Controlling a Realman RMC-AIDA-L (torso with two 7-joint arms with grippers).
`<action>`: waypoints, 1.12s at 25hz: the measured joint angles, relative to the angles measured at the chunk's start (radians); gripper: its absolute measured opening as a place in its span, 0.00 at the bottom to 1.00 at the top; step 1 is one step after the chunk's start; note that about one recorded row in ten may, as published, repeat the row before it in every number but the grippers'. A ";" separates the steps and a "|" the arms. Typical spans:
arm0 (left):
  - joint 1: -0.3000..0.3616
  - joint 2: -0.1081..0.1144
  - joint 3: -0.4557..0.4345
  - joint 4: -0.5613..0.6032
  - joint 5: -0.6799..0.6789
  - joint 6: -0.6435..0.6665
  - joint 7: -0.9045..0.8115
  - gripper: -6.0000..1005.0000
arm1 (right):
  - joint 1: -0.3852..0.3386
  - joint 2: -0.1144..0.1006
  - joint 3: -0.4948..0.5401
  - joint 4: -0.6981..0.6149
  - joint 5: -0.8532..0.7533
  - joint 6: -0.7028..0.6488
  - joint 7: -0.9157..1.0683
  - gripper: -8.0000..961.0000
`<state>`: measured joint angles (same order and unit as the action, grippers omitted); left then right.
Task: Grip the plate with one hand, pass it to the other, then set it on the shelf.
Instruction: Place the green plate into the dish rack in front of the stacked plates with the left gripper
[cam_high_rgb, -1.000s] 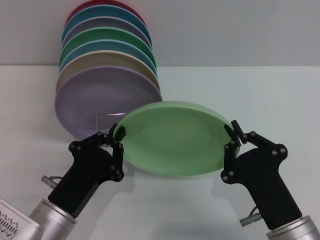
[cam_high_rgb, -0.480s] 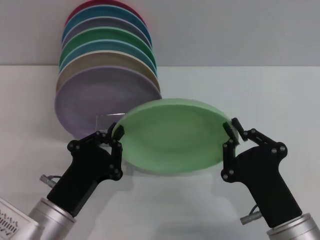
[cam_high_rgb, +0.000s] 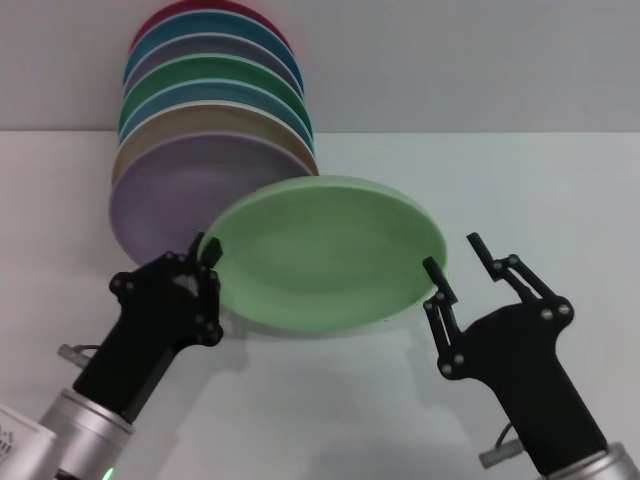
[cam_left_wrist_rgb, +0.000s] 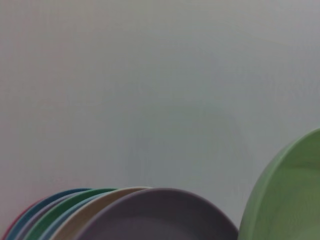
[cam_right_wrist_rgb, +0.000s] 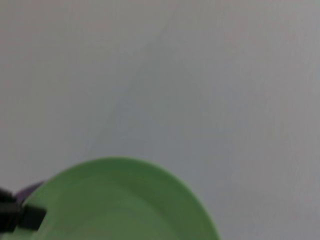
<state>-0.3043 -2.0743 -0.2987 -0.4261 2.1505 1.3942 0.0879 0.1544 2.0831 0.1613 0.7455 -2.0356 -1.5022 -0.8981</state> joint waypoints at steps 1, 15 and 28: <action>0.010 0.003 -0.008 -0.005 0.000 0.014 -0.004 0.05 | -0.002 -0.001 -0.013 -0.001 0.000 -0.023 0.000 0.33; 0.056 0.010 -0.132 0.094 0.004 0.315 -0.065 0.05 | 0.018 0.001 -0.043 -0.045 0.005 0.018 0.001 0.38; -0.002 0.008 -0.153 0.239 0.008 0.291 -0.059 0.05 | 0.018 0.002 -0.033 -0.052 0.006 0.018 -0.008 0.38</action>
<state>-0.3064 -2.0662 -0.4521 -0.1874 2.1583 1.6850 0.0287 0.1720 2.0847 0.1280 0.6937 -2.0292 -1.4844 -0.9056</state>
